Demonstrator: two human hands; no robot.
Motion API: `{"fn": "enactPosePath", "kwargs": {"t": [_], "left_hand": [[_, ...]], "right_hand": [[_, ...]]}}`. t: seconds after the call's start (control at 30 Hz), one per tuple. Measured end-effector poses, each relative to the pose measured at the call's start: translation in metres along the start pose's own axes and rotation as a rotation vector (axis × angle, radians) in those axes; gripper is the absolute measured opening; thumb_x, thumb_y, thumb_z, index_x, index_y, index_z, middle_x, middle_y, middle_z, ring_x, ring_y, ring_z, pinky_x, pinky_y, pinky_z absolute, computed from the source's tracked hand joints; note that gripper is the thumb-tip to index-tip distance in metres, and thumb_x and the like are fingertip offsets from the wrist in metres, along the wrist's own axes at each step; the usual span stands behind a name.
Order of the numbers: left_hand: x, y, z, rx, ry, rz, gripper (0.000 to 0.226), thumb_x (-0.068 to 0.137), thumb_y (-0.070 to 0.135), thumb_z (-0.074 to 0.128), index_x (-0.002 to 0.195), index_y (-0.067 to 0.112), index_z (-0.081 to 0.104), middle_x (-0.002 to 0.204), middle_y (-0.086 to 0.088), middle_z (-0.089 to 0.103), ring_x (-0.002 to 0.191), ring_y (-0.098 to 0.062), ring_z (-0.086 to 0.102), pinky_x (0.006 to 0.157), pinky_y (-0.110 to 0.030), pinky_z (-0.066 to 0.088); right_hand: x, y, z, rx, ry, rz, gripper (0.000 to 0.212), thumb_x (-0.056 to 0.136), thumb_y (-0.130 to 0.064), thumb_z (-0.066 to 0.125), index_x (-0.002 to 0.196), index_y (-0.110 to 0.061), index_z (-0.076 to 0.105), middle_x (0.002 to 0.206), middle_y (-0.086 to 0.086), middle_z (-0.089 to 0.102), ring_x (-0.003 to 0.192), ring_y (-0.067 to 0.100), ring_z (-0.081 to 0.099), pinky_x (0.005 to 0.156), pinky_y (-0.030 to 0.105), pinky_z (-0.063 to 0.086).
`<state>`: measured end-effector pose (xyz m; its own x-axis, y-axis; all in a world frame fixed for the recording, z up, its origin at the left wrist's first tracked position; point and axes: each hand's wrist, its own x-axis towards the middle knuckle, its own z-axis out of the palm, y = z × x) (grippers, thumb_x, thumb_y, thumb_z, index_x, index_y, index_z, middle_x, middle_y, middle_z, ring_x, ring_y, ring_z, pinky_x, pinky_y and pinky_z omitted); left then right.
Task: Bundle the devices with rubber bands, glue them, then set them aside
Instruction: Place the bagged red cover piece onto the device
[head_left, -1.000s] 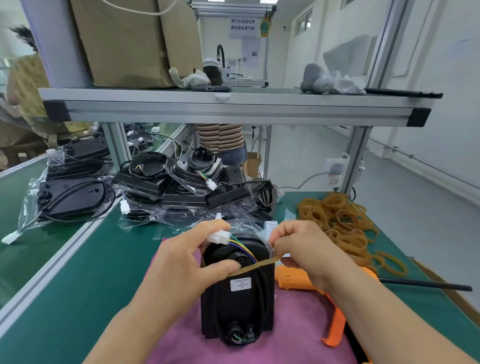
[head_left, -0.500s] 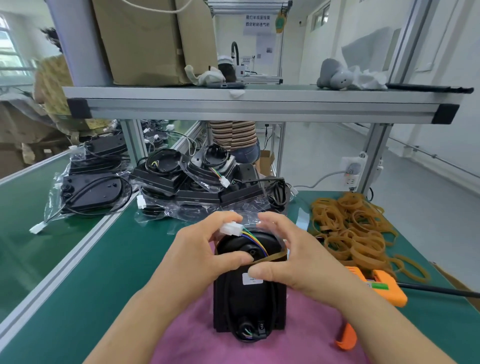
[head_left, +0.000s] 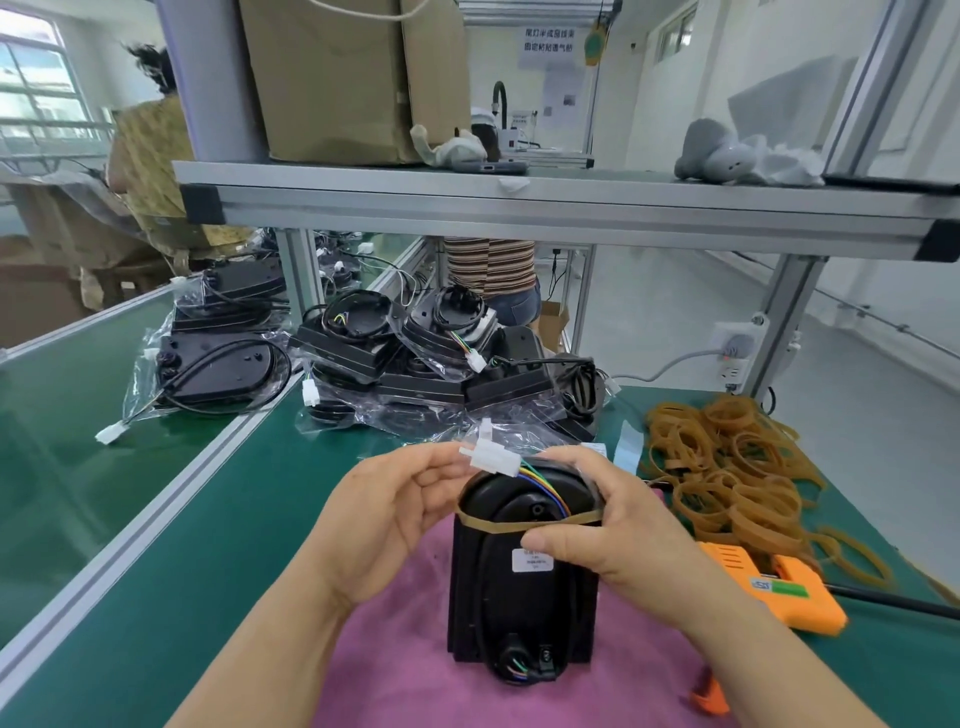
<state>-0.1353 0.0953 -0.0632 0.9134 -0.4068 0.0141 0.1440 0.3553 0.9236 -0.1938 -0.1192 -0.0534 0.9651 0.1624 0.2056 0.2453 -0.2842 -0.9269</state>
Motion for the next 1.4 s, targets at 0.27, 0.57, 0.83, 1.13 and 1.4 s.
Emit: {"fn": "enactPosePath", "kwargs": {"t": [0.27, 0.57, 0.83, 1.13, 1.4], "left_hand": [[-0.022, -0.031, -0.021, 0.124, 0.332, -0.079, 0.030, 0.101, 0.016, 0.044, 0.115, 0.003, 0.067, 0.108, -0.017, 0.074, 0.095, -0.023, 0.074, 0.088, -0.038, 0.052], [-0.021, -0.005, 0.036, 0.630, 0.022, 0.290, 0.080, 0.052, 0.046, 0.082, 0.125, 0.058, 0.050, 0.112, 0.018, 0.068, 0.105, 0.001, 0.064, 0.084, -0.008, 0.046], [-0.022, -0.010, 0.035, 0.487, -0.025, 0.275, 0.051, 0.054, 0.024, 0.085, 0.101, 0.039, 0.074, 0.102, 0.004, 0.076, 0.094, -0.009, 0.072, 0.074, -0.013, 0.053], [-0.024, -0.008, 0.040, 0.483, -0.041, 0.303, 0.050, 0.054, 0.012, 0.088, 0.096, 0.037, 0.076, 0.095, 0.003, 0.078, 0.086, -0.007, 0.073, 0.070, -0.012, 0.053], [0.002, -0.013, 0.005, 0.078, 0.130, 0.210, 0.029, 0.070, 0.005, 0.068, 0.099, 0.009, 0.073, 0.095, -0.013, 0.076, 0.077, -0.018, 0.073, 0.070, -0.025, 0.060]], "right_hand": [[-0.004, 0.000, -0.009, 0.026, 0.060, 0.012, 0.048, 0.064, -0.017, 0.082, 0.106, -0.032, 0.064, 0.096, -0.012, 0.074, 0.086, -0.001, 0.067, 0.074, 0.009, 0.047], [0.000, -0.005, 0.007, -0.027, 0.019, 0.071, 0.049, 0.065, -0.034, 0.085, 0.108, -0.038, 0.061, 0.101, -0.008, 0.073, 0.092, 0.009, 0.068, 0.084, 0.029, 0.057], [-0.014, -0.005, -0.034, 0.202, 0.184, 0.259, 0.004, 0.088, -0.018, 0.070, 0.092, -0.020, 0.071, 0.089, -0.002, 0.072, 0.075, 0.007, 0.065, 0.063, 0.017, 0.049], [-0.009, -0.012, -0.036, 0.255, 0.064, 0.471, 0.014, 0.088, -0.008, 0.064, 0.074, -0.010, 0.066, 0.065, 0.004, 0.068, 0.050, 0.006, 0.059, 0.042, 0.014, 0.045], [-0.025, -0.001, -0.015, 0.103, 0.102, 0.376, 0.019, 0.099, -0.020, 0.053, 0.099, -0.019, 0.071, 0.093, -0.008, 0.071, 0.086, 0.003, 0.060, 0.078, 0.019, 0.050]]}}
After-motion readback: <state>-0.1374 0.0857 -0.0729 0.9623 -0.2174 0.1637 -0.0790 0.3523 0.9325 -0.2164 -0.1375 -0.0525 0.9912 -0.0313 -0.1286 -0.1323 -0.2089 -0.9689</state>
